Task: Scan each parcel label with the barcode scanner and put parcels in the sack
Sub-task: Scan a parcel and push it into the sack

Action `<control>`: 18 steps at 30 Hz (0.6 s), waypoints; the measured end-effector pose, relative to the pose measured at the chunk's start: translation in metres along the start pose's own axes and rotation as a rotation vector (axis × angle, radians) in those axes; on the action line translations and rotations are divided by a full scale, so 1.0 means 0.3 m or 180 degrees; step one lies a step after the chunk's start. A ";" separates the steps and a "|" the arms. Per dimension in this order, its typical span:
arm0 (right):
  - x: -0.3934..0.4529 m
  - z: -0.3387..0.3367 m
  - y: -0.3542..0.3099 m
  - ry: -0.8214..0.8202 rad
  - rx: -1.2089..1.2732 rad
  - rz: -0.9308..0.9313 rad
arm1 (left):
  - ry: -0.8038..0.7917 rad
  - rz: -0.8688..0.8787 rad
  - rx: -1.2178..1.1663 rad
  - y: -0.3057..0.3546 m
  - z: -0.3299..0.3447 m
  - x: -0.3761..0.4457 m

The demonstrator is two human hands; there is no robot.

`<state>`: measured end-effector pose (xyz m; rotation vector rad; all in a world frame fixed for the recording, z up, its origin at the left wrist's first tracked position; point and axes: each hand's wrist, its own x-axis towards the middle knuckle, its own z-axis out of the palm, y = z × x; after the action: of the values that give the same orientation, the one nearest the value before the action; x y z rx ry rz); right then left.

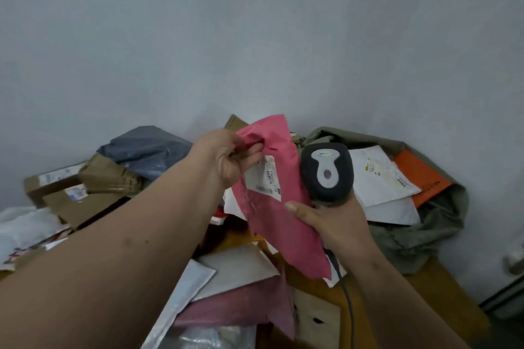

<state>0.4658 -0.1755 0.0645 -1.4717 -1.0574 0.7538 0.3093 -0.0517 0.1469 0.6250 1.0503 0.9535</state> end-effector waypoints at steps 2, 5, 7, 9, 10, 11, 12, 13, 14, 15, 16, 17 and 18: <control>-0.032 0.046 -0.025 0.0353 -0.0041 -0.0042 | -0.0067 0.0043 -0.0153 0.044 -0.037 -0.066; -0.067 0.092 -0.038 0.0643 0.0242 0.0008 | -0.0440 0.0281 0.0037 0.086 -0.097 -0.156; -0.091 0.118 -0.043 0.0602 0.0580 0.0091 | -0.0275 0.0975 0.0280 0.092 -0.172 -0.157; -0.118 0.134 -0.052 0.0528 0.0911 0.0161 | 0.0338 0.1681 0.0824 0.092 -0.269 -0.169; -0.129 0.141 -0.058 0.0470 0.1049 0.0193 | 0.0624 0.1736 0.1129 0.086 -0.330 -0.165; -0.138 0.146 -0.062 0.0415 0.1164 0.0222 | 0.0812 0.1605 0.1384 0.075 -0.385 -0.166; -0.145 0.153 -0.067 0.0351 0.1269 0.0251 | 0.0792 0.1338 0.1499 0.058 -0.437 -0.166; -0.152 0.160 -0.073 0.0310 0.1357 0.0300 | 0.0574 0.1019 0.1458 0.041 -0.482 -0.162; -0.154 0.165 -0.075 0.0276 0.1416 0.0336 | 0.0287 0.0690 0.1339 0.025 -0.519 -0.163; -0.157 0.170 -0.078 0.0230 0.1444 0.0367 | 0.0033 0.0421 0.1234 0.011 -0.547 -0.168; -0.157 0.173 -0.077 0.0168 0.1447 0.0381 | -0.0136 0.0240 0.1153 -0.003 -0.567 -0.174; -0.157 0.176 -0.079 0.0106 0.1447 0.0395 | -0.0201 0.0110 0.1104 -0.014 -0.580 -0.177; -0.154 0.177 -0.075 0.0054 0.1421 0.0396 | -0.0267 0.0056 0.1052 -0.024 -0.590 -0.182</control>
<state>0.3953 -0.1965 0.0724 -1.1615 -0.7279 0.9917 0.1392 -0.1043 0.0957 0.9401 1.1384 0.7669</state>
